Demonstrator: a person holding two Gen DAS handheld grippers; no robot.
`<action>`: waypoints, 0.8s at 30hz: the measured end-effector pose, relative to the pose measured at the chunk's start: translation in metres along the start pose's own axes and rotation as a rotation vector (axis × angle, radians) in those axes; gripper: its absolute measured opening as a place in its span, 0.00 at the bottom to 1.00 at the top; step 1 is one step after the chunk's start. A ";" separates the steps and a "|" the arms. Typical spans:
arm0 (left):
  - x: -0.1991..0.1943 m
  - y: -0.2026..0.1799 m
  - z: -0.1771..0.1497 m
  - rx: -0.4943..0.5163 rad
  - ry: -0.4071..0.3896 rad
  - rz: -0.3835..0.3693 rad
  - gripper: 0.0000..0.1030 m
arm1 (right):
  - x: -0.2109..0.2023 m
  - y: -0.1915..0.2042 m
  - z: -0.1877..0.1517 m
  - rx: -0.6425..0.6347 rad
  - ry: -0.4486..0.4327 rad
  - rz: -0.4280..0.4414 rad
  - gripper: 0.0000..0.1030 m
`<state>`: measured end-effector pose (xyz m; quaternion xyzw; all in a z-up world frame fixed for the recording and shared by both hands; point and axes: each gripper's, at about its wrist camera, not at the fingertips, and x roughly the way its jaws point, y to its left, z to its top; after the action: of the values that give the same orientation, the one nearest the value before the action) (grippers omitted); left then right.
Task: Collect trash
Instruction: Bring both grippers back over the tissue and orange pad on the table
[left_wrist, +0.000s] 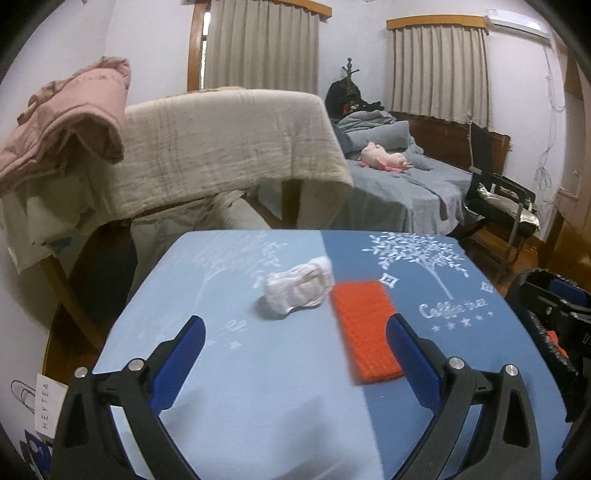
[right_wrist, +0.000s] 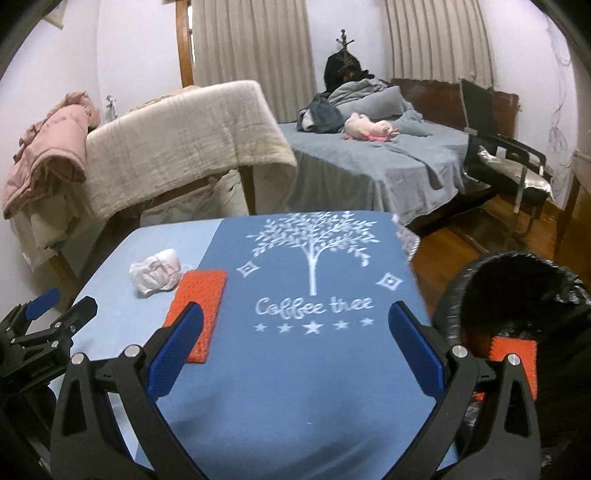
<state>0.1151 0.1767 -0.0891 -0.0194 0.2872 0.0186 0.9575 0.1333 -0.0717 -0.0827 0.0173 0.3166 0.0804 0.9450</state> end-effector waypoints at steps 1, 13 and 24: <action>0.001 0.003 -0.001 -0.001 0.004 0.005 0.94 | 0.004 0.005 -0.001 -0.005 0.006 0.004 0.95; 0.017 0.029 -0.012 -0.008 0.037 0.053 0.94 | 0.054 0.043 -0.010 -0.047 0.090 0.033 0.95; 0.025 0.050 -0.017 -0.030 0.056 0.089 0.93 | 0.091 0.080 -0.014 -0.075 0.166 0.085 0.95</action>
<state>0.1238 0.2264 -0.1184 -0.0213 0.3140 0.0648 0.9470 0.1849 0.0217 -0.1412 -0.0113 0.3896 0.1333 0.9112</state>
